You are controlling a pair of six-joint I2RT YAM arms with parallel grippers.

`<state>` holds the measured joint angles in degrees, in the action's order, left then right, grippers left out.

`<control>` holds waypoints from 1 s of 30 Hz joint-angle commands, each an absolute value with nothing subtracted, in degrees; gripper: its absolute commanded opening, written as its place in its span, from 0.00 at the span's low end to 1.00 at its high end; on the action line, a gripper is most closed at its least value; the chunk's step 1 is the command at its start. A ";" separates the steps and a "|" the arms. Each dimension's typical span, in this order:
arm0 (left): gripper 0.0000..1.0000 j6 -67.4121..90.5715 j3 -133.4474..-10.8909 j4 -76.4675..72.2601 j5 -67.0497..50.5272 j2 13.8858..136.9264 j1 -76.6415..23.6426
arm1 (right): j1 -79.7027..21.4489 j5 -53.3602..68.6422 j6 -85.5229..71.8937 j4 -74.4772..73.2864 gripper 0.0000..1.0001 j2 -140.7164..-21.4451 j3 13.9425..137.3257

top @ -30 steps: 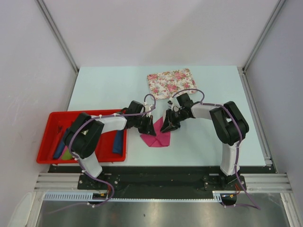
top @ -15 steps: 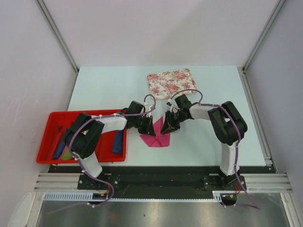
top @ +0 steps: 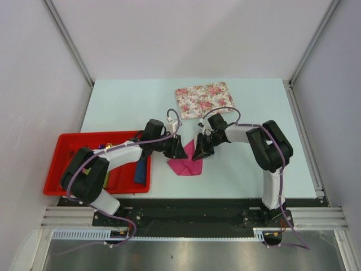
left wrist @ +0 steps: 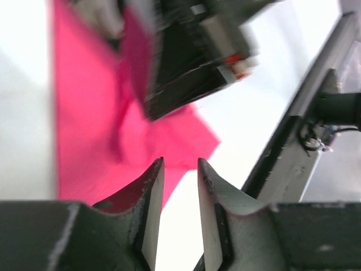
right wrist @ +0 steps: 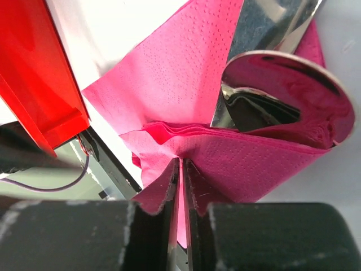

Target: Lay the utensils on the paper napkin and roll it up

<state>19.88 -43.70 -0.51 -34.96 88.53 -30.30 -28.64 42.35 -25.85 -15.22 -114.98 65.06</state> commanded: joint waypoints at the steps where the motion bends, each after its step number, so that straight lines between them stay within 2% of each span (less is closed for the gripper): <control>1: 0.32 19.69 -44.12 -7.38 -39.20 88.15 -33.92 | -29.27 37.18 -23.82 -16.43 0.09 -118.39 64.86; 4: 0.26 19.43 -45.17 -9.05 -38.68 91.31 -36.64 | -29.27 36.91 -24.17 -16.52 0.05 -118.39 64.95; 5: 0.25 19.34 -45.87 -9.57 -38.41 92.71 -37.26 | -29.18 36.91 -24.08 -16.52 0.01 -118.48 64.95; 19: 0.04 21.53 -45.53 -10.46 -32.34 104.50 -39.46 | -29.18 37.18 -24.35 -16.08 0.01 -117.16 65.30; 21: 0.00 21.27 -45.35 -10.28 -31.91 105.20 -39.46 | -29.09 37.44 -24.35 -16.43 0.03 -116.81 65.74; 25: 0.00 20.30 -45.18 -10.19 -32.34 106.61 -39.46 | -28.83 37.88 -24.43 -16.79 0.13 -113.39 67.41; 30: 0.00 20.39 -44.82 -10.37 -32.26 106.52 -39.38 | -27.51 38.76 -24.96 -19.24 0.19 -108.02 71.80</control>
<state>22.00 -45.89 -10.90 -36.47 103.88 -38.98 -28.62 40.86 -25.80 -17.47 -113.99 67.16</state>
